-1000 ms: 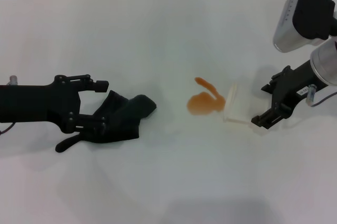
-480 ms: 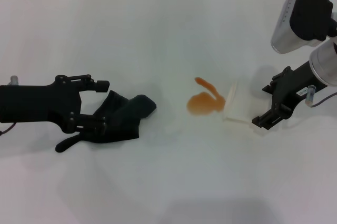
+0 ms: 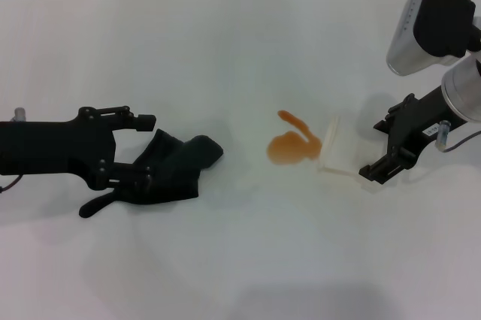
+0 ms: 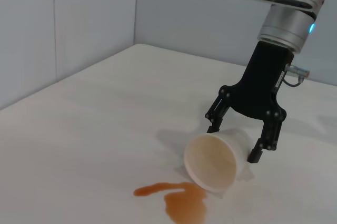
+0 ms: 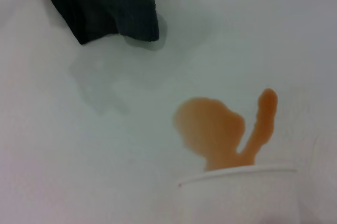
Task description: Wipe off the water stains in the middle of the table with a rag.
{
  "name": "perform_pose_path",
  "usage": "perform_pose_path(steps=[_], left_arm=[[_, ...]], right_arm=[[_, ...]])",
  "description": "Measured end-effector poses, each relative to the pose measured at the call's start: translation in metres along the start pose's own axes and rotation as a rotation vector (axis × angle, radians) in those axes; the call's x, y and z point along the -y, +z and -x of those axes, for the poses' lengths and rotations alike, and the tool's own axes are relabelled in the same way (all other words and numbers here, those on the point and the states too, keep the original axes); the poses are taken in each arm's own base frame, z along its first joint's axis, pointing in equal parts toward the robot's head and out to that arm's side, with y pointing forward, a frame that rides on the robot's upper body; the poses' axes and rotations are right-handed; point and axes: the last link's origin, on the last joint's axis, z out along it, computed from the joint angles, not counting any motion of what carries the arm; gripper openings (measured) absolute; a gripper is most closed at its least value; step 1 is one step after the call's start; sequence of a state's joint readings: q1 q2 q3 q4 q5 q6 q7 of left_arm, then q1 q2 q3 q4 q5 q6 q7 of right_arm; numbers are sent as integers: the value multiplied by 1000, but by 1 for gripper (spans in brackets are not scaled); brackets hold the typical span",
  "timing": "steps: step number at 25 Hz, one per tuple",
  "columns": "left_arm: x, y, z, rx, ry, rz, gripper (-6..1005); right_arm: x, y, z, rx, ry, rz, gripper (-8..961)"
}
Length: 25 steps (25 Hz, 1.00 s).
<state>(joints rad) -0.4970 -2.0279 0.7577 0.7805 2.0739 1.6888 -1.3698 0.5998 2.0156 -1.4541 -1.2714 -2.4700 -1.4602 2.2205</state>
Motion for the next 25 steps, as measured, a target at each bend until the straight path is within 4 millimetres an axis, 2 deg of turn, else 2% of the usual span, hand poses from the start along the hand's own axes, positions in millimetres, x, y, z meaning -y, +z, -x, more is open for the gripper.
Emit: perform_pose_path(steps=[17, 22, 25], left_arm=[[0, 0, 0, -2, -2, -2, 862], [-1, 0, 1, -2, -5, -3, 862], [-1, 0, 2, -3, -7, -3, 862]], right_arm=[[0, 0, -1, -6, 14, 5, 840], [-1, 0, -1, -8, 18, 5, 743], [-1, -1, -1, -7, 18, 3, 741]])
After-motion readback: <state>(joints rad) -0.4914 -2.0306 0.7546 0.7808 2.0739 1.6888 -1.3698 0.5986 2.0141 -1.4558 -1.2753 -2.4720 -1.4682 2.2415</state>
